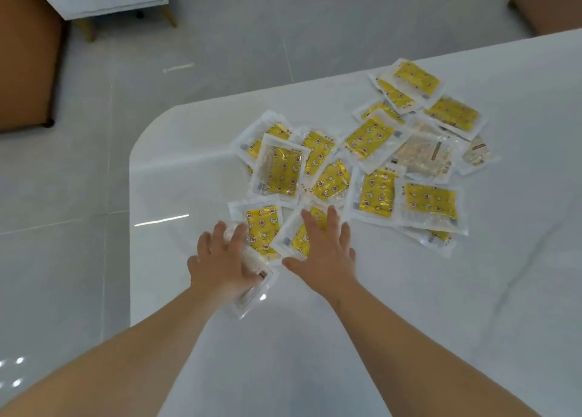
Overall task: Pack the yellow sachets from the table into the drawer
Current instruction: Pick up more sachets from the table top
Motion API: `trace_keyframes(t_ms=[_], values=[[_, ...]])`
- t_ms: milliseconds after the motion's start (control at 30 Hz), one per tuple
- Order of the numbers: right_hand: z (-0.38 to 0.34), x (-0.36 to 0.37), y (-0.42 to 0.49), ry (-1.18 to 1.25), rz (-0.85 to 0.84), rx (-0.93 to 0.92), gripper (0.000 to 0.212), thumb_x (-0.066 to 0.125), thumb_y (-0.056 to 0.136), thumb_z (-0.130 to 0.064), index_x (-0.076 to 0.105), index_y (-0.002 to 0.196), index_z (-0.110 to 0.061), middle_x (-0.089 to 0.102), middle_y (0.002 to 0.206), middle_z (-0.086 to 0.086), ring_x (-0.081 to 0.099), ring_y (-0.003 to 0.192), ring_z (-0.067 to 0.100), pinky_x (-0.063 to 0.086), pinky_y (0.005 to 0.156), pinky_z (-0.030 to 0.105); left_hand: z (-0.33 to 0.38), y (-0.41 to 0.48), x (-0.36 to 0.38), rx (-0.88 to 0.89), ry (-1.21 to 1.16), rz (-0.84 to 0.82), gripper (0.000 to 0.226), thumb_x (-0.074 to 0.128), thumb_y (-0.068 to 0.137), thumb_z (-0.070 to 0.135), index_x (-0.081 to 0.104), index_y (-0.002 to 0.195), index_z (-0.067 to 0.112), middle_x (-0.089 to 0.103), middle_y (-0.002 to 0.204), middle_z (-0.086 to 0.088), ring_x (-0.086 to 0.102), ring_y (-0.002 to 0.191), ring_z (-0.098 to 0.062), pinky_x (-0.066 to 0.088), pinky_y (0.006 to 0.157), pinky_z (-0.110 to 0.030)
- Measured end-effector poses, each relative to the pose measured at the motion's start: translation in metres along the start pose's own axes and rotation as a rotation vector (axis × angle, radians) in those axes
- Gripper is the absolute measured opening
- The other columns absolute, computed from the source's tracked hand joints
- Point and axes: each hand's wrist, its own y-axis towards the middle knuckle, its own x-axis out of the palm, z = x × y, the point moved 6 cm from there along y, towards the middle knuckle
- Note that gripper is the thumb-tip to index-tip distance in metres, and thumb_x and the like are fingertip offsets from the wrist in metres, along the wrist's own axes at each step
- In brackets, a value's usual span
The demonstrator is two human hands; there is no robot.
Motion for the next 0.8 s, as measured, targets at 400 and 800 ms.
trace_keyframes(t_ms=[400, 800], values=[[0.009, 0.018, -0.004, -0.213, 0.155, -0.155, 0.05, 0.069, 0.071, -0.003, 0.061, 0.118, -0.021, 0.052, 0.136, 0.004, 0.041, 0.13, 0.04, 0.045, 0.1, 0.049, -0.019, -0.012, -0.066, 0.098, -0.756, 0.404, 0.055, 0.07, 0.078, 0.011, 0.049, 0.127, 0.026, 0.049, 0.074, 0.005, 0.05, 0.071, -0.014, 0.038, 0.062, -0.023], [0.03, -0.072, 0.02, -0.113, 0.417, 0.095, 0.058, 0.042, 0.094, -0.048, 0.02, 0.146, -0.038, 0.004, 0.159, -0.004, 0.004, 0.146, 0.023, 0.009, 0.115, 0.048, 0.033, 0.004, -0.03, 0.406, -0.086, 0.32, 0.045, 0.039, 0.079, 0.049, 0.066, 0.108, 0.026, 0.064, 0.112, -0.004, 0.061, 0.104, -0.033, 0.052, 0.075, -0.045]])
